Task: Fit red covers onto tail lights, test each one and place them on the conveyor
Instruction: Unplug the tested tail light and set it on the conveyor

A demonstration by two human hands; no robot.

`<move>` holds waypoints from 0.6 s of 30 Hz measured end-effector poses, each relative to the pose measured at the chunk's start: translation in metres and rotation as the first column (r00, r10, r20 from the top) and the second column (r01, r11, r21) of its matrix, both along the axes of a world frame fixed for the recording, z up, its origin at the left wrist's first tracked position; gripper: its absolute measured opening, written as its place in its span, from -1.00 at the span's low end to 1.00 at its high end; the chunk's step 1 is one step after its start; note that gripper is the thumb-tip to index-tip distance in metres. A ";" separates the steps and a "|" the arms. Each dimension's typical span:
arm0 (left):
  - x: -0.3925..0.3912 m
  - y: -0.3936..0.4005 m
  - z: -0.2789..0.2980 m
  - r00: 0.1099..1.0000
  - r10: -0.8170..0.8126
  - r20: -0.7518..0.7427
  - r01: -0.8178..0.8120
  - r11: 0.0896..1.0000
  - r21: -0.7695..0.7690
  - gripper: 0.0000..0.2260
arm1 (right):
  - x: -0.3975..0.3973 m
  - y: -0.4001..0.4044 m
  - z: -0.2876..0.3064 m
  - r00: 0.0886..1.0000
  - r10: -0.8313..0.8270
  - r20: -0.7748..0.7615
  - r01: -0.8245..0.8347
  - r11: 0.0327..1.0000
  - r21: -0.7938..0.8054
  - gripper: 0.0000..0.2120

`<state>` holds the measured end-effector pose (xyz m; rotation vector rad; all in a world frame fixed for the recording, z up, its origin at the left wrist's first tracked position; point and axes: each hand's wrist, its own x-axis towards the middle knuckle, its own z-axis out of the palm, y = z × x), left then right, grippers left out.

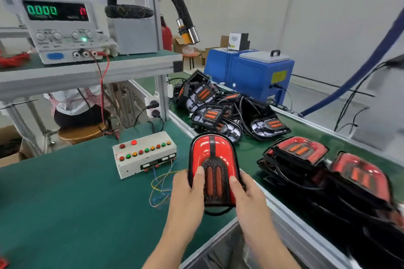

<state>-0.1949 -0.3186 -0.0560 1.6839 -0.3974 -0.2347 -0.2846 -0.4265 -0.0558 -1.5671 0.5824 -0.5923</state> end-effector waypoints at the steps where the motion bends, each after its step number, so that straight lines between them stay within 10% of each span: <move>1: 0.001 -0.017 -0.002 0.999 -0.040 0.014 0.040 0.999 0.031 -0.60 | 0.002 -0.014 -0.003 0.999 -0.042 -0.021 0.041 0.999 -0.031 -0.78; 18: 0.034 -0.099 -0.031 0.969 -0.161 -0.186 0.213 0.928 0.307 -0.77 | 0.035 -0.101 -0.040 0.857 -0.275 -0.436 0.126 0.932 -0.339 -0.75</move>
